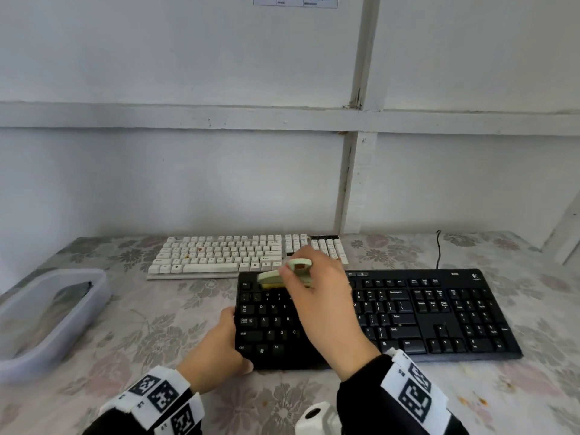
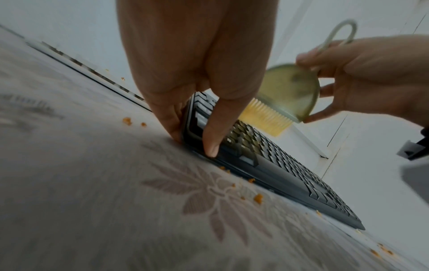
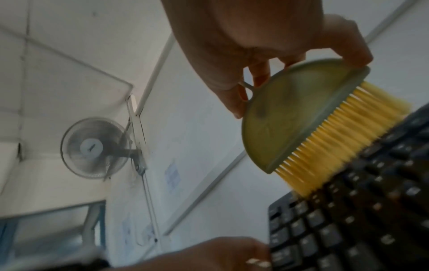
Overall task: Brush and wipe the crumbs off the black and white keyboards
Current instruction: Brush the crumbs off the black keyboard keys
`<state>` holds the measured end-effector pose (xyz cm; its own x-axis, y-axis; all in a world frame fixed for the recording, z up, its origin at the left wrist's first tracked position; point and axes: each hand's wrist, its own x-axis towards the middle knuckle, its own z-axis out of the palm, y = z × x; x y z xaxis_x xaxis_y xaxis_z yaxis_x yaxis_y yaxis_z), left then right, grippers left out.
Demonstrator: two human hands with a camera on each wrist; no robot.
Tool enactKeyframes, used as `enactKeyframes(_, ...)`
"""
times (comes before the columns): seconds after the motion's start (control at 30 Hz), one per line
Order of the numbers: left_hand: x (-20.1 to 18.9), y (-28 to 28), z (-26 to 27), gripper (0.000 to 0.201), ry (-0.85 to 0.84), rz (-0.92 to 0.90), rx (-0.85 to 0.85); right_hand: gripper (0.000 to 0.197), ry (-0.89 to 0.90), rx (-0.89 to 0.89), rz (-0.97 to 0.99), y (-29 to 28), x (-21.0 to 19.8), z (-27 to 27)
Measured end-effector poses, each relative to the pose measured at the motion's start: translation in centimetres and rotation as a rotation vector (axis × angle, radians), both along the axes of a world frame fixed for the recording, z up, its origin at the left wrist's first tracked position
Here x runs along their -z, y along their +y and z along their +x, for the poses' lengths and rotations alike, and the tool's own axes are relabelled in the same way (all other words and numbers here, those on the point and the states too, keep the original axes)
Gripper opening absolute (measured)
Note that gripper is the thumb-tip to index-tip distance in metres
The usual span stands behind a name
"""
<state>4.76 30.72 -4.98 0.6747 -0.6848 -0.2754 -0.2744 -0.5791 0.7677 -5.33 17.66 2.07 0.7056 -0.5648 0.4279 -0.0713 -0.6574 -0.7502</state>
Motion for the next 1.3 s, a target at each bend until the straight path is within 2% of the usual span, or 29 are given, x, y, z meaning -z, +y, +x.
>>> enactKeyframes(0.1,0.2,0.0,0.1,0.083,-0.017,-0.001,-0.004,0.006,-0.017,-0.076,0.049,1.0,0.5,0.0)
enactKeyframes(0.2,0.4,0.1,0.2,0.079,0.004,-0.017,-0.008,0.004,0.033,0.029,-0.010,-0.5,0.9,-0.8)
enactKeyframes(0.3,0.5,0.1,0.2,0.078,0.017,-0.032,-0.008,0.011,0.023,0.141,-0.061,-2.5,0.4,-2.0)
enactKeyframes(0.5,0.9,0.2,0.4,0.078,0.030,-0.050,-0.017,0.012,-0.092,0.012,0.127,-3.6,0.2,-4.1)
enactKeyframes(0.7,1.1,0.1,0.6,0.078,0.046,-0.060,-0.026,0.011,-0.044,0.251,0.016,-7.8,1.1,-6.8)
enactKeyframes(0.77,1.1,0.0,0.6,0.078,0.058,-0.063,-0.030,0.012,-0.095,0.216,0.038,-8.2,0.6,-7.3)
enactKeyframes(0.9,1.2,0.2,0.6,0.080,0.059,-0.065,-0.038,0.014,-0.104,0.058,0.220,-8.3,0.9,-8.1)
enactKeyframes(1.07,0.7,0.1,0.2,0.082,0.062,-0.050,-0.045,0.015,-0.131,0.267,0.070,-10.8,0.9,-9.3)
enactKeyframes(1.13,0.6,0.1,0.2,0.083,0.063,-0.042,-0.053,0.011,-0.179,0.193,0.100,-10.2,0.3,-9.1)
enactKeyframes(1.23,0.6,0.2,0.1,0.085,0.057,-0.031,-0.064,0.010,-0.138,0.038,0.165,-8.8,0.9,-8.3)
enactKeyframes(1.3,0.4,0.1,0.1,0.084,0.062,-0.027,-0.067,0.013,-0.098,0.047,0.147,-9.1,1.9,-8.3)
